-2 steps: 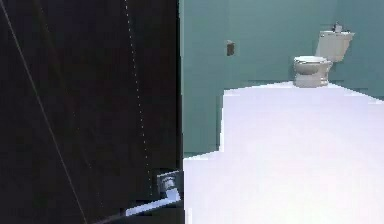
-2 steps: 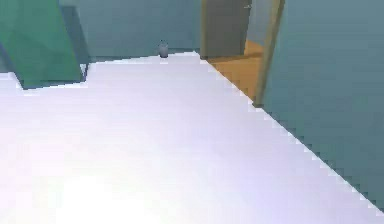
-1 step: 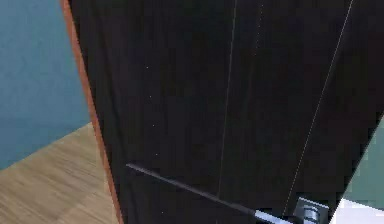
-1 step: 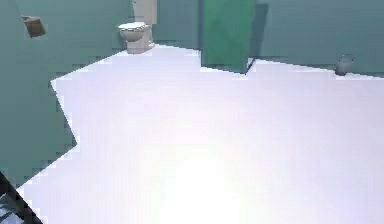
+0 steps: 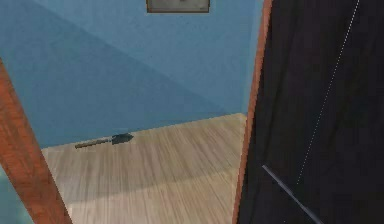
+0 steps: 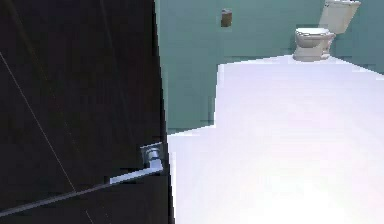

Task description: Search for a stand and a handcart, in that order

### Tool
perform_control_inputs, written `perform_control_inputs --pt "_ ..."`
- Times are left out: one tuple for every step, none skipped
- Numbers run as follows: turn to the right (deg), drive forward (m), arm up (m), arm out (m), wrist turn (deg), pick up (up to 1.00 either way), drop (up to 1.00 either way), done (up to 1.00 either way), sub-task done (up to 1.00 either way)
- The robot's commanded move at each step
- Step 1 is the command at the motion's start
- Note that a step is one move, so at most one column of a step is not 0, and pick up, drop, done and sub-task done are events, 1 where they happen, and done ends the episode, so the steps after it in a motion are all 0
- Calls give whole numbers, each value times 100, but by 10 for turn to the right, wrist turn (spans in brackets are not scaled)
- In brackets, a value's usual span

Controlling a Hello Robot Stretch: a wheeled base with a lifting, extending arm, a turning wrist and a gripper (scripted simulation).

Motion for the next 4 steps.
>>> perform_control_inputs --pt "-30 0 0 0 0 0 0 0 0" --pt "0 60 0 0 0 0 0 0 0" --pt "-150 0 0 0 0 0 0 0 0" --pt "0 30 0 0 0 0 0 0 0"
